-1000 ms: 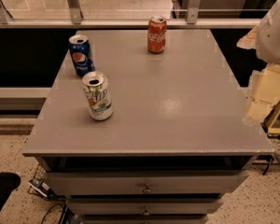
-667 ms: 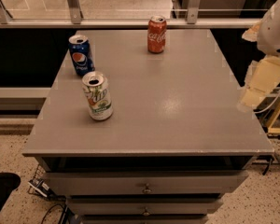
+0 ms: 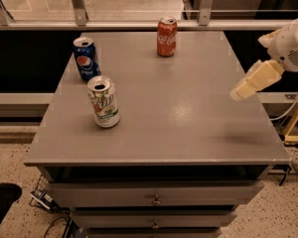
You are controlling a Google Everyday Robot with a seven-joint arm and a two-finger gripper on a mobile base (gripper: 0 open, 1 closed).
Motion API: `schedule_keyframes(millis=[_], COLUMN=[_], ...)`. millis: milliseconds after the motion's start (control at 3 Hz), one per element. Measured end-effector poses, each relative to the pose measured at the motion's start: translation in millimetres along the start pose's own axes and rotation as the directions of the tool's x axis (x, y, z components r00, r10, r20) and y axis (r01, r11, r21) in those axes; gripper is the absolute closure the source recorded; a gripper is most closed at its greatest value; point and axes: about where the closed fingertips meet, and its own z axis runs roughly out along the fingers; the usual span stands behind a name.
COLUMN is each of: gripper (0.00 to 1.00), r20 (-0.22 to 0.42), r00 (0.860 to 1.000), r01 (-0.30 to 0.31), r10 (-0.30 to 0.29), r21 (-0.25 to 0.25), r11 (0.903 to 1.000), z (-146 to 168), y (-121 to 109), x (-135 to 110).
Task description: Knock coke can over
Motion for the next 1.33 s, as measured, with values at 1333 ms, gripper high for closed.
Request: schedule_keyframes(millis=[1333], gripper=[0.0], r20=[0.549], r00=[0.836], r01=[-0.114], r10=[-0.006], r21=[0.184], r11=[0.9762], z=[40], y=[-92], x=[-82])
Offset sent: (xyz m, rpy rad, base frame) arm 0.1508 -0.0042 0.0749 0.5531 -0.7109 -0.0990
